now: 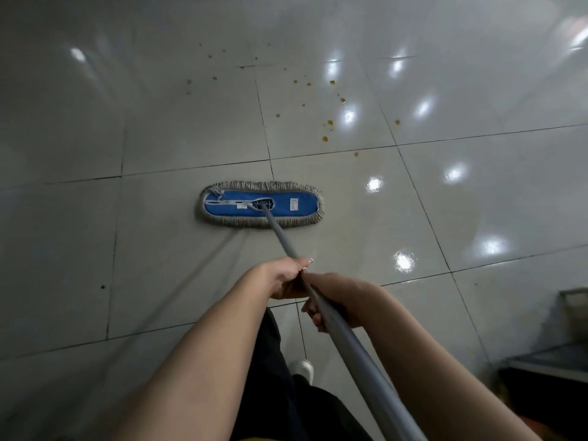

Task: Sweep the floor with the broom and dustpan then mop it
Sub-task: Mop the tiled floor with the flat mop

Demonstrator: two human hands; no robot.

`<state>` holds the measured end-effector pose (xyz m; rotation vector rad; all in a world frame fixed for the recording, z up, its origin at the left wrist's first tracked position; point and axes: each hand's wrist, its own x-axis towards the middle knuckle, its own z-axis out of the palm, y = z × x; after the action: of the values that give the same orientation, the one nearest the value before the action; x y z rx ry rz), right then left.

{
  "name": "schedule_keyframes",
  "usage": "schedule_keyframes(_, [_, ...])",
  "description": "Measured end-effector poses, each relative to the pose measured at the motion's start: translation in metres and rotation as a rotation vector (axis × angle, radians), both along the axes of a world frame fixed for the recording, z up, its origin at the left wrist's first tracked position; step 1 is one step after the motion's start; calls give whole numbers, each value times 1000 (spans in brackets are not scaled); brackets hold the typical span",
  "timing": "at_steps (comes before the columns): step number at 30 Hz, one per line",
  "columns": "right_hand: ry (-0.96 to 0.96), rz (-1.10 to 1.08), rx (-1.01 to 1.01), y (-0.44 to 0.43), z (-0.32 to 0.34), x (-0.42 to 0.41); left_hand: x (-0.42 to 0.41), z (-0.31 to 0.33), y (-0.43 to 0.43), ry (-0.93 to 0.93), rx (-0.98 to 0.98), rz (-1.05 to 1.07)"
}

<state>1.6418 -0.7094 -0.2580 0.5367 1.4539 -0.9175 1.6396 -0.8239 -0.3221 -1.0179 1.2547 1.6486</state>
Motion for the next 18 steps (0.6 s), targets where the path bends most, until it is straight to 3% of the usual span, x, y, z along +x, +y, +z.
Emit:
schedule_keyframes(6, [56, -35, 44, -16, -13, -10, -10, -9, 4, 91, -139, 140])
schedule_keyframes(18, [-4, -7, 65, -54, -19, -94, -93, -35, -41, 81, -44, 192])
